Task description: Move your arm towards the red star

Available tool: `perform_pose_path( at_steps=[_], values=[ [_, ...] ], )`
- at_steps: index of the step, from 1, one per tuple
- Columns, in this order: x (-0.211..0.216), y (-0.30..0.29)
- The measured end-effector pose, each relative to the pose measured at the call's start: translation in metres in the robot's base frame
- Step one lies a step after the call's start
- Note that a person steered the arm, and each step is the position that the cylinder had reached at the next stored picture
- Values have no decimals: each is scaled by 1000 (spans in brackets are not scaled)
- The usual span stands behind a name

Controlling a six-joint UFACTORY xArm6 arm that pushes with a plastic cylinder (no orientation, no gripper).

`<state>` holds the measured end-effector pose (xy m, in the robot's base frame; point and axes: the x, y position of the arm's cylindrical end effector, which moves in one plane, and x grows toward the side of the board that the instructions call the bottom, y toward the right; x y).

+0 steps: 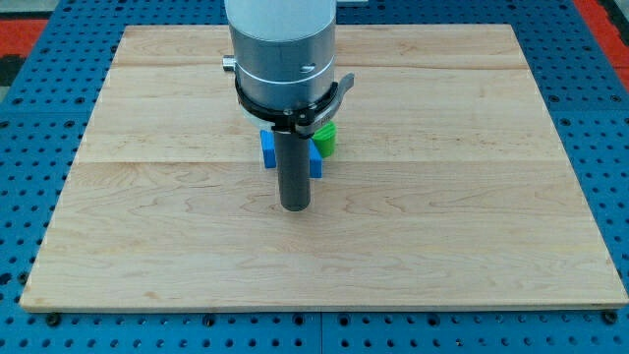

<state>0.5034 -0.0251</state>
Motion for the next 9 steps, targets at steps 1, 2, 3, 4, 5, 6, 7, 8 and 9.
perform_pose_path(
  at_steps=[1, 2, 3, 4, 5, 6, 7, 8, 9],
  values=[
    [0, 0],
    [0, 1],
    [6, 2],
    [38, 53],
    [19, 122],
    [-43, 185],
    [-115, 176],
    [-88, 167],
    [-86, 113]
  ],
)
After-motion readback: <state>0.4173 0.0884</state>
